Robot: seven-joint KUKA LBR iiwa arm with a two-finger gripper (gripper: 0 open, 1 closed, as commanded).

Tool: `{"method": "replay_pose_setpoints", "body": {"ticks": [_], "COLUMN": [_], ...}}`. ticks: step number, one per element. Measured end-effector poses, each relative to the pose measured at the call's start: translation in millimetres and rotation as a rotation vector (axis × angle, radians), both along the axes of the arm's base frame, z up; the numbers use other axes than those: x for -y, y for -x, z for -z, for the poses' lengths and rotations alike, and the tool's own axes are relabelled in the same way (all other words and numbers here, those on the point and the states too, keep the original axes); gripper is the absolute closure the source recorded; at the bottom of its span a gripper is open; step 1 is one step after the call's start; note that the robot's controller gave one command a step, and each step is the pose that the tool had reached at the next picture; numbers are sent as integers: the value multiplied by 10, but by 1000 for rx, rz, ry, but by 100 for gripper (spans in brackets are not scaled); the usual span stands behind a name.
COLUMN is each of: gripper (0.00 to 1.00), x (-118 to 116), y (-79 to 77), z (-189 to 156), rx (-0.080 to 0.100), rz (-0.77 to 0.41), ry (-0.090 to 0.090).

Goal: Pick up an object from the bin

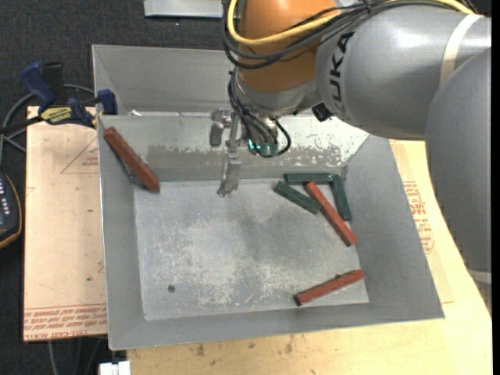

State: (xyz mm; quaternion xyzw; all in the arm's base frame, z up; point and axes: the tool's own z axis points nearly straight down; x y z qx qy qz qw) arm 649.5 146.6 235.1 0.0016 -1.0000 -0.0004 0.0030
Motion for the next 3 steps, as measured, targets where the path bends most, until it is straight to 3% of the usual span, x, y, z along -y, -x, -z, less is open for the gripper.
{"method": "replay_pose_setpoints", "body": {"ticks": [1, 2, 3], "gripper": [0, 0, 100], "x": [1598, 2025, 2006], "y": [168, -34, -56], "z": [754, 1672, 1613], "rx": [3, 12, 17], "rz": [-43, -152, -153], "ry": [3, -1, -1]}}
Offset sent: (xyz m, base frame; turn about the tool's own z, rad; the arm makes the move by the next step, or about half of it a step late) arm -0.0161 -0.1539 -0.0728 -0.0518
